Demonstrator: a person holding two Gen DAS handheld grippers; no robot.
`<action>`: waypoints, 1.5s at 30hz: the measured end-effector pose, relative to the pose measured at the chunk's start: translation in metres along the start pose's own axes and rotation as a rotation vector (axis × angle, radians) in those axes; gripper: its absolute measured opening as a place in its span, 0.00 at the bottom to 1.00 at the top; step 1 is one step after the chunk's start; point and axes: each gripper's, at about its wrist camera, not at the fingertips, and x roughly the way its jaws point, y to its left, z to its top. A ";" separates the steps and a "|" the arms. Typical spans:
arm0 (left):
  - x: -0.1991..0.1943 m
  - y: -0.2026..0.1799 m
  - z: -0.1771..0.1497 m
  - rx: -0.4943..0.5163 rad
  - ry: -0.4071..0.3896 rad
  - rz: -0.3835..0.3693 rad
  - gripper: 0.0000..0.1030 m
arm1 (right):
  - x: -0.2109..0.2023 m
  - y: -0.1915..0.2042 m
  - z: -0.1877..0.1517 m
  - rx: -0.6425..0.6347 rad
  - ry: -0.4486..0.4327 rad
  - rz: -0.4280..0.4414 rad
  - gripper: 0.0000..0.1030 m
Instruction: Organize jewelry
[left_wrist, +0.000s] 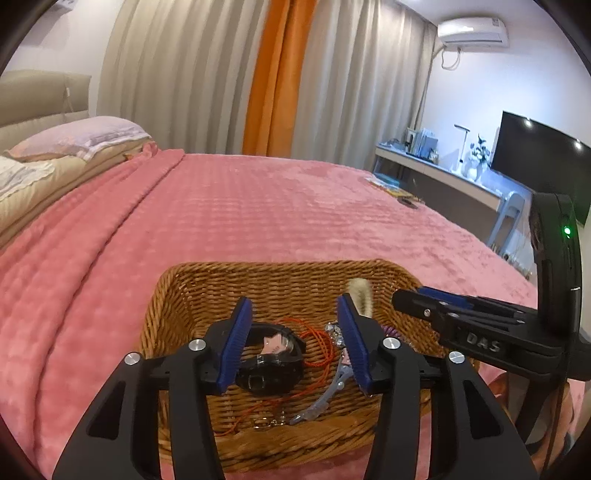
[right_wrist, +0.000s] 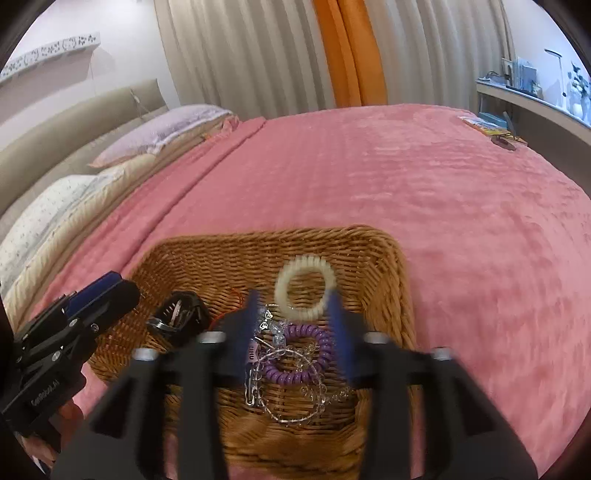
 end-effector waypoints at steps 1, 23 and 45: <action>-0.002 0.000 0.000 -0.005 -0.004 -0.001 0.49 | -0.005 0.001 0.001 -0.004 -0.014 -0.002 0.56; -0.086 -0.040 -0.058 0.111 -0.236 0.357 0.79 | -0.081 0.032 -0.078 -0.136 -0.255 -0.164 0.60; -0.080 -0.009 -0.054 -0.015 -0.200 0.326 0.86 | -0.073 0.030 -0.079 -0.144 -0.273 -0.139 0.72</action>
